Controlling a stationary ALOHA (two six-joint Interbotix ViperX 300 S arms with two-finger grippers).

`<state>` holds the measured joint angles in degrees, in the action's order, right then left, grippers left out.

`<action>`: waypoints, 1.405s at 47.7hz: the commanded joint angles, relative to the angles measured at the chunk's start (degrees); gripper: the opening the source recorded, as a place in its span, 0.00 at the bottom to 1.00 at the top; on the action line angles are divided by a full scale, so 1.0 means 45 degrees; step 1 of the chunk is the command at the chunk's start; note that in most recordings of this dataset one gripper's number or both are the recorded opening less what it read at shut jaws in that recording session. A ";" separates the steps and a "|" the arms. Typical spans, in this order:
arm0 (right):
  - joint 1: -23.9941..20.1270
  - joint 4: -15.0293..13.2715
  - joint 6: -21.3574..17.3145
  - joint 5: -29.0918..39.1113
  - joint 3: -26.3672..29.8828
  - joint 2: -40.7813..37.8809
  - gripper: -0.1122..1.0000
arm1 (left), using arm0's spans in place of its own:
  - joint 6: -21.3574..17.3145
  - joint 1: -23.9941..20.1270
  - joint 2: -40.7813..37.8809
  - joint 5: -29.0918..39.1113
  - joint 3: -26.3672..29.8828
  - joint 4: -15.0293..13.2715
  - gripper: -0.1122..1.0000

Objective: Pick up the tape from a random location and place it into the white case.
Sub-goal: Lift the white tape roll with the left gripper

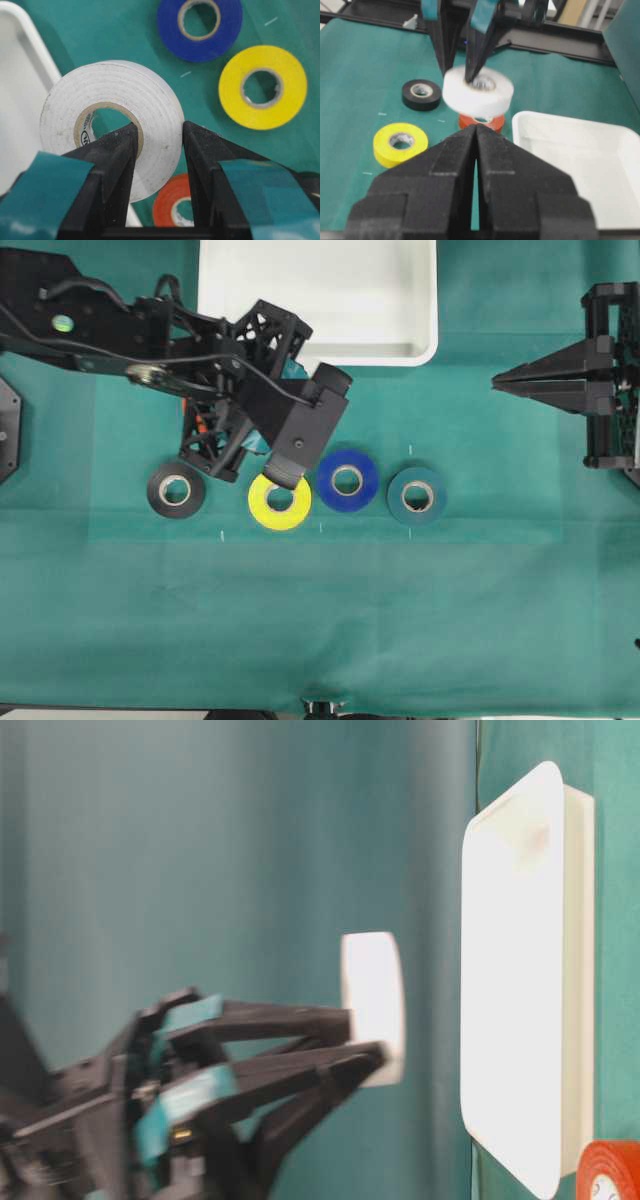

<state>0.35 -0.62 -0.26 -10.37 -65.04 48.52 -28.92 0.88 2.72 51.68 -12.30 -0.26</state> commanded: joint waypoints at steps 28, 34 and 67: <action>0.0000 0.0000 0.0020 -0.0039 0.0273 -0.0020 0.10 | 0.0020 0.0195 0.1270 0.1445 0.1387 0.0000 0.34; 0.0020 0.0000 0.0020 -0.0059 0.0273 -0.0020 0.10 | 0.0020 0.0195 0.1270 0.1426 0.1367 0.0000 0.34; 0.0000 0.0000 0.0020 -0.0059 0.0293 -0.0020 0.10 | 0.0000 0.0195 0.1250 0.1348 0.1387 0.0059 0.34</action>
<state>0.35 -0.62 -0.26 -10.28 -65.04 48.52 -28.83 1.67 6.68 58.27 -7.73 -0.18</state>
